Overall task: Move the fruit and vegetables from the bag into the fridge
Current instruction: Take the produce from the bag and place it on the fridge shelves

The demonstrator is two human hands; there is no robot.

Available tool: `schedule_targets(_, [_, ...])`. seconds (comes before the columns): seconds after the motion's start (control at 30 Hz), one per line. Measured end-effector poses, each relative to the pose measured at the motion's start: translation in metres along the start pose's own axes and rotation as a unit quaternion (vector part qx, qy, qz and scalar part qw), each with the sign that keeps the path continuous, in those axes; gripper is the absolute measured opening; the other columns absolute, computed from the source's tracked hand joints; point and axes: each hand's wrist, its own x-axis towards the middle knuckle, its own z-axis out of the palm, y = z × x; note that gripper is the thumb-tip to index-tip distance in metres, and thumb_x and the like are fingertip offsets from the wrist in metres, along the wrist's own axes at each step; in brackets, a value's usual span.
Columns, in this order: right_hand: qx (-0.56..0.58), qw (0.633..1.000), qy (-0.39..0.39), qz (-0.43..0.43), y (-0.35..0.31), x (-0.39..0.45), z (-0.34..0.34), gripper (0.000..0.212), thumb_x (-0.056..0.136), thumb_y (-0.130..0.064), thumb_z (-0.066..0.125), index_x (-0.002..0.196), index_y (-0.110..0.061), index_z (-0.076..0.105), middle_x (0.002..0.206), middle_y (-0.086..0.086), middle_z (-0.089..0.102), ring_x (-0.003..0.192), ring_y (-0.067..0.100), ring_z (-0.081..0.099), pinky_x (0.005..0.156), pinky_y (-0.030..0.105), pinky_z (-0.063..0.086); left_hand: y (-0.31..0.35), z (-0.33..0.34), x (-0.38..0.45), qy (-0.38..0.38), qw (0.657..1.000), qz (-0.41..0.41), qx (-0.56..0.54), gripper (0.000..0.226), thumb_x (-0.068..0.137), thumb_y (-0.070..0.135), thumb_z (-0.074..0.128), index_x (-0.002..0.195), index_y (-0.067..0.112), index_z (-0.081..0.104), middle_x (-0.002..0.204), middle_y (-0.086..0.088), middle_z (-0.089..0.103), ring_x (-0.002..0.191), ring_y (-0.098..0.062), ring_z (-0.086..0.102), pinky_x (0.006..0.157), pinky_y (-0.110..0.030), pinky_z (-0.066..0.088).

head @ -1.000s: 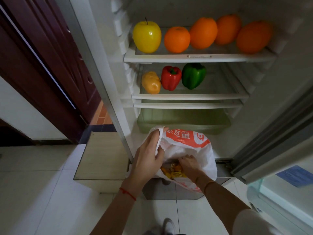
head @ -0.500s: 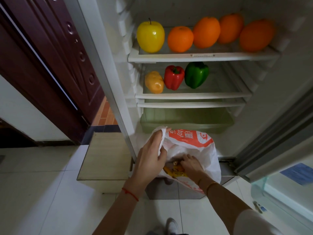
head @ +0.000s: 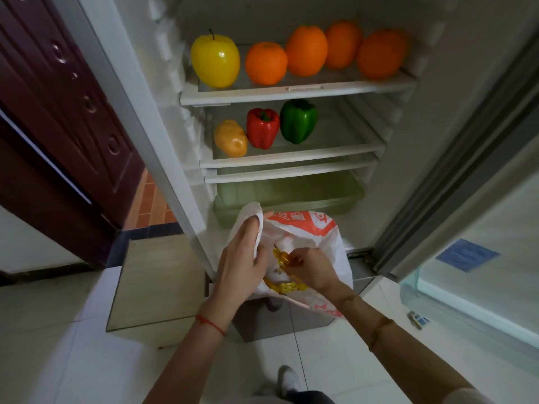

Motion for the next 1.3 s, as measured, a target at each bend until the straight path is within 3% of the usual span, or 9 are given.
schedule_targets(0.07, [0.037,0.999,0.036,0.005,0.000,-0.014,-0.009,0.021,0.082,-0.030,0.072,0.082,-0.009,0.072,0.081,0.006,0.072,0.074,0.019,0.065,0.073,0.035,0.054,0.001,0.003,0.000,-0.013,1.000,0.018,0.007,0.037,0.093,0.012,0.051,0.129,0.013,0.043,0.117,-0.005,0.059,0.096,-0.020,0.062,0.072,-0.025,0.051])
schedule_targets(0.23, [0.108,0.988,0.090,0.069,0.005,-0.050,-0.048,0.027,0.078,-0.038,0.077,0.086,-0.013,0.075,0.083,-0.002,0.074,0.073,0.011,0.066,0.072,0.027,0.052,0.011,0.014,0.001,-0.033,0.997,0.040,0.051,0.038,0.093,0.011,0.054,0.130,0.004,0.047,0.122,-0.014,0.060,0.102,-0.029,0.062,0.072,-0.024,0.044])
schedule_targets(0.37, [0.161,0.966,0.135,0.154,0.027,-0.078,-0.088,0.018,0.080,-0.037,0.076,0.083,-0.019,0.076,0.075,-0.005,0.074,0.070,0.011,0.069,0.070,0.030,0.058,0.016,0.023,0.003,-0.052,0.994,0.071,0.064,0.043,0.093,0.013,0.056,0.135,0.006,0.044,0.128,-0.014,0.060,0.109,-0.030,0.062,0.080,-0.036,0.056])
schedule_targets(0.5, [0.187,0.925,0.227,0.240,0.077,-0.113,-0.125,0.016,0.080,-0.034,0.076,0.076,-0.019,0.076,0.069,0.004,0.073,0.067,0.016,0.068,0.070,0.035,0.054,0.015,0.033,0.007,-0.053,0.991,0.093,0.075,0.044,0.092,0.014,0.058,0.134,0.006,0.046,0.127,-0.016,0.061,0.111,-0.031,0.063,0.081,-0.037,0.056])
schedule_targets(0.6, [0.134,0.911,0.262,0.290,0.116,-0.133,-0.139,0.026,0.082,-0.031,0.073,0.067,-0.009,0.074,0.064,0.011,0.070,0.065,0.022,0.064,0.063,0.030,0.044,0.016,0.038,0.010,-0.053,0.991,0.089,0.086,0.041,0.092,0.013,0.057,0.131,0.006,0.046,0.127,-0.016,0.061,0.111,-0.031,0.062,0.082,-0.038,0.055])
schedule_targets(0.8, [0.080,0.894,0.228,0.378,0.158,-0.139,-0.137,0.038,0.081,-0.033,0.070,0.062,0.001,0.070,0.070,0.026,0.066,0.059,0.026,0.053,0.055,0.030,0.033,0.019,0.042,0.010,-0.046,0.990,0.091,0.095,0.039,0.091,0.010,0.057,0.129,0.004,0.046,0.123,-0.017,0.061,0.108,-0.031,0.063,0.081,-0.037,0.055])
schedule_targets(1.03, [0.113,0.873,0.187,0.437,0.183,-0.118,-0.124,0.035,0.075,-0.024,0.073,0.050,-0.007,0.056,0.054,0.009,0.059,0.053,0.019,0.055,0.054,0.028,0.046,0.023,0.039,0.008,-0.032,0.991,0.086,0.098,0.038,0.090,0.006,0.057,0.126,0.002,0.047,0.121,-0.018,0.062,0.106,-0.032,0.063,0.078,-0.037,0.055])
schedule_targets(1.13, [0.111,0.868,0.178,0.450,0.188,-0.109,-0.122,0.032,0.073,-0.025,0.077,0.057,-0.007,0.055,0.071,0.013,0.065,0.066,0.025,0.063,0.061,0.031,0.051,0.023,0.037,0.007,-0.028,0.991,0.083,0.099,0.035,0.090,0.004,0.057,0.124,0.001,0.048,0.118,-0.019,0.062,0.104,-0.033,0.064,0.075,-0.038,0.055])
schedule_targets(1.3, [0.086,0.873,0.141,0.459,0.188,-0.099,-0.115,0.028,0.079,-0.021,0.073,0.074,-0.002,0.054,0.086,0.016,0.059,0.078,0.028,0.054,0.066,0.031,0.041,0.022,0.037,0.006,-0.022,0.992,0.080,0.094,0.033,0.091,0.005,0.056,0.122,0.002,0.047,0.116,-0.017,0.062,0.101,-0.031,0.064,0.073,-0.035,0.055])
